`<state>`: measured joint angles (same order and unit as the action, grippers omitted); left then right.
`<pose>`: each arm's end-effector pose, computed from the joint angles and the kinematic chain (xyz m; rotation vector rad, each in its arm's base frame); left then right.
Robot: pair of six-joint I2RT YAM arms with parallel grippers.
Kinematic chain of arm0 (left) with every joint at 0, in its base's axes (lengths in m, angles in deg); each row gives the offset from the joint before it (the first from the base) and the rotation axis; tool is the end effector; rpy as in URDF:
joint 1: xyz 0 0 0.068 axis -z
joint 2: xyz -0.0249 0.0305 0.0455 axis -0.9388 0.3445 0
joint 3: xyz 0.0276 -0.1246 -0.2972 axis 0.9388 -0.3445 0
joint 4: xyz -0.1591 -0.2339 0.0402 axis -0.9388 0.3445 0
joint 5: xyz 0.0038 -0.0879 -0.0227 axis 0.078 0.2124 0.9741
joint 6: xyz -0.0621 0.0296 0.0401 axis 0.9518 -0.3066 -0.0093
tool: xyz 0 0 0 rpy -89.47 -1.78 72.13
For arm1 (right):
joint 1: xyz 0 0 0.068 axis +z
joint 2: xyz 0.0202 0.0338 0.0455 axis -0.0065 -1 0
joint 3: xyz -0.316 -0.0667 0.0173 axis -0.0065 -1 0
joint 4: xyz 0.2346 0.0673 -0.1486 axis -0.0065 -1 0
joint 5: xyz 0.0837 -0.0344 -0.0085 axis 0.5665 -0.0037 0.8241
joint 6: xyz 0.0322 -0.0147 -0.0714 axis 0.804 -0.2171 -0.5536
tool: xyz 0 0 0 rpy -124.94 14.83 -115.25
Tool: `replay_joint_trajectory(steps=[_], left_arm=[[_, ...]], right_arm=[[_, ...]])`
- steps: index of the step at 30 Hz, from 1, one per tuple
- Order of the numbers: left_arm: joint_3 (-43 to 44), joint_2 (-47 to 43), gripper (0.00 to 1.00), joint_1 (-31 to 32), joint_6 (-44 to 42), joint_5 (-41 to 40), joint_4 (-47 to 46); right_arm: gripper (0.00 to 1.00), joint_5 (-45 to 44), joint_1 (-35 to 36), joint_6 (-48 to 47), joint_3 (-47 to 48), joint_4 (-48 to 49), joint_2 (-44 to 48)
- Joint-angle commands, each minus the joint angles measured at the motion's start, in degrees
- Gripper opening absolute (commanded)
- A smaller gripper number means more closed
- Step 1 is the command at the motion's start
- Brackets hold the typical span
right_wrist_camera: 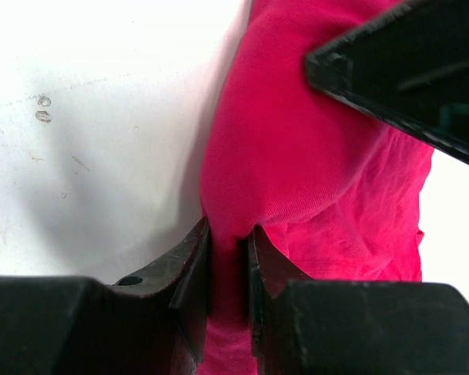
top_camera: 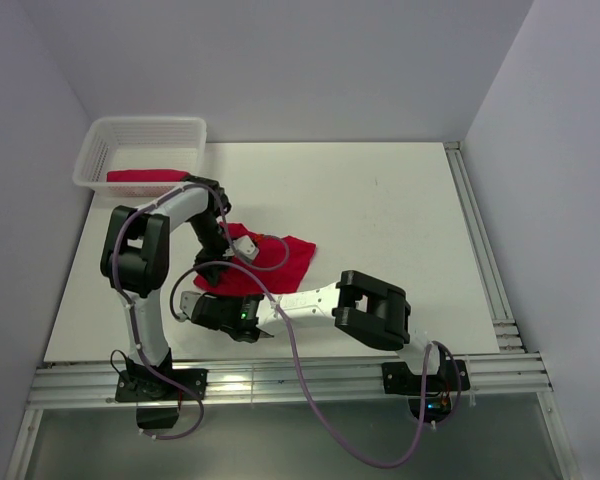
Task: Roll the t-shirts
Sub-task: Roll the tshirt
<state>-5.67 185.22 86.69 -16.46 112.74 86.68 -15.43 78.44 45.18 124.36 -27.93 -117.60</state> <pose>0.3438 -0.1345 0.1811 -2.3624 -1.8522 0.8621 0.1359 0.4900 0.1538 -1.6647 1.7236 -0.1451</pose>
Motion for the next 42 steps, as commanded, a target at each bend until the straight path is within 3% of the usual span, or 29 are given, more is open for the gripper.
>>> replay_joint_trajectory(steps=[1, 10, 17, 27, 31, 33, 42], left_arm=[[-2.15, -2.69, 0.57, -0.67, -0.41, -4.97, -0.34], [-3.30, -2.35, 0.59, -0.67, 0.38, -4.71, -0.34], [-9.36, -3.49, 0.41, -0.32, 1.35, -9.54, -1.48], [-15.08, -6.91, 0.44, -0.32, 3.19, -11.83, -3.77], [-16.93, -7.53, 0.20, -0.32, 3.46, -13.41, -3.77], [-17.19, -6.57, 0.12, -0.32, 4.51, -14.29, -3.50], [-15.96, -7.62, 0.47, -0.58, 4.16, -12.27, -4.12]], right_arm=[[0.00, 5.60, 0.42, 1.50, 0.62, -1.80, 1.13], [0.00, 5.77, 0.16, 1.41, -0.25, -1.35, 1.66], [0.00, 6.39, -1.07, 2.11, -0.69, -1.62, 2.09], [0.00, 7.44, -2.04, 2.90, -1.05, -2.50, 2.10], [0.00, 7.71, -2.48, 2.90, -1.05, -2.94, 2.10], [0.00, 7.97, -2.56, 2.90, -0.61, -3.55, 1.92], [0.00, 8.76, -2.74, 2.73, 0.80, -4.52, 1.39]])
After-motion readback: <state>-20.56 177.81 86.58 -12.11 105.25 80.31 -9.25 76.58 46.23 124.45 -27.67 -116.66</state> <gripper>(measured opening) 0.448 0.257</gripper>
